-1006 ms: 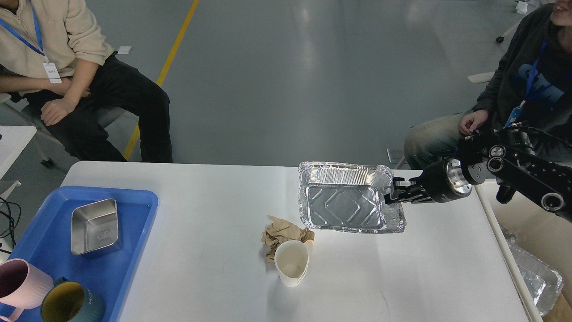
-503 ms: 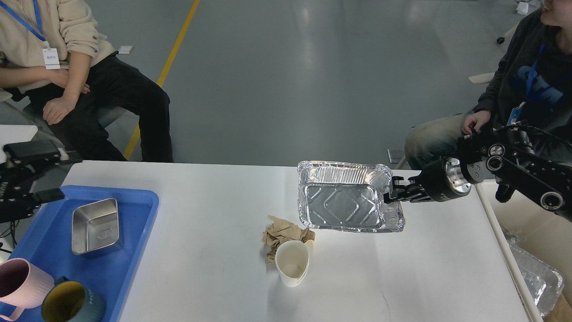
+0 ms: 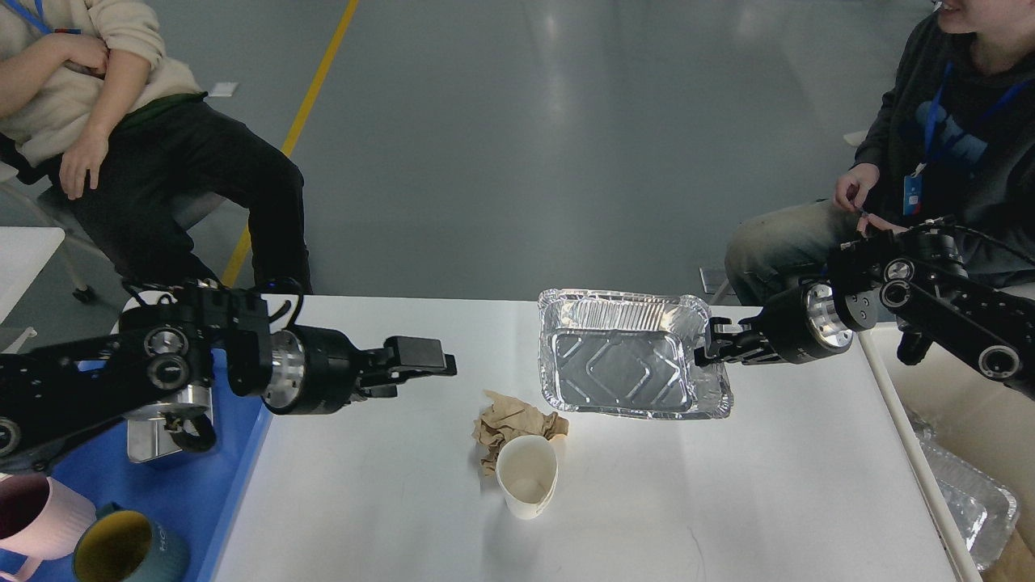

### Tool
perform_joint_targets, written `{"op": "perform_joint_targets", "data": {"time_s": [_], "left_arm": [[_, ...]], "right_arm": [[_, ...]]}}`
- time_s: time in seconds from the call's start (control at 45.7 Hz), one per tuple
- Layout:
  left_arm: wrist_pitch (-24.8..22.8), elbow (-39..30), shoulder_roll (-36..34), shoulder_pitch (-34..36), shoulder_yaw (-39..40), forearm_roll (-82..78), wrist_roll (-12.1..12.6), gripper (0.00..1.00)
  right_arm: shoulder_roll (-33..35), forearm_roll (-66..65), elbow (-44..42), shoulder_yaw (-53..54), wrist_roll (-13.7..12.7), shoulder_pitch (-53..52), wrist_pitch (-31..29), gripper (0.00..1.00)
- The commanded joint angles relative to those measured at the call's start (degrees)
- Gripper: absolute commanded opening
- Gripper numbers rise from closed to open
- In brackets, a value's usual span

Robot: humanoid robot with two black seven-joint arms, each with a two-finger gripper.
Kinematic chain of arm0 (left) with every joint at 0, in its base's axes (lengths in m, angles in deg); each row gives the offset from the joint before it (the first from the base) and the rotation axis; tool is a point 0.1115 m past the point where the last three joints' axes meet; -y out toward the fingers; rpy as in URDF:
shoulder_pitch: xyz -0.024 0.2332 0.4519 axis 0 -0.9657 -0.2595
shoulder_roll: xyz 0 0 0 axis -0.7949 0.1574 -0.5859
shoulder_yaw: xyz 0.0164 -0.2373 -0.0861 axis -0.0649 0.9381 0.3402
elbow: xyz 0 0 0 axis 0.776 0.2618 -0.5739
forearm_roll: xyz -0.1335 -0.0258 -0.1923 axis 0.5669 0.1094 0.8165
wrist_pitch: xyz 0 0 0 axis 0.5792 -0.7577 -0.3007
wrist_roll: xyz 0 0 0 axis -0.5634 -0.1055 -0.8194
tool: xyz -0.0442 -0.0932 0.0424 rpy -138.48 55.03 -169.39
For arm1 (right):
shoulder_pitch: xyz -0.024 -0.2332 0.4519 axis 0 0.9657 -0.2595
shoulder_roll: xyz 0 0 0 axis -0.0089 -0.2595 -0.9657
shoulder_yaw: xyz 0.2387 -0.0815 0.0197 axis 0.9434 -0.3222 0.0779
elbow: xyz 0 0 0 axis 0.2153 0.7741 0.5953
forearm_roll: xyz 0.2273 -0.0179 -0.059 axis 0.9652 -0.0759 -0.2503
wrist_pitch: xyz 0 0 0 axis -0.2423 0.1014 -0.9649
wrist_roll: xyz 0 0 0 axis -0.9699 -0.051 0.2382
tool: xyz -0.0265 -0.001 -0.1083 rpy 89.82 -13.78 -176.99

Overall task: Tidy desktop
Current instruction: 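Reach the left gripper to the white paper cup and grasp it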

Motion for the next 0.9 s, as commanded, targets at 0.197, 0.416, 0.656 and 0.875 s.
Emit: {"op": "perform_joint_targets", "data": {"time_s": [0.197,0.416,0.656,0.875], "left_arm": [[0.3,5.3,10.3,2.7,-7.4,-0.6,2.7,0.95],[0.5,7.1,13.0,2.6,-9.3,-0.8,4.8,0.93],[1.8,11.6,16.8,2.6,-9.6,-0.9,5.8,0.87],[1.7,13.3,18.9,2.6,-11.8,-2.0,6.6,0.75]], "right_arm": [[0.4,0.0,0.0,0.0,0.0,0.0,-0.1,0.0],[0.4,0.0,0.0,0.0,-0.1,0.3,0.0,0.0],[0.1,0.1,-0.2,0.1,0.0,0.4,0.3,0.0],[0.1,0.1,-1.1,0.1,0.0,1.0,0.4,0.0]]}}
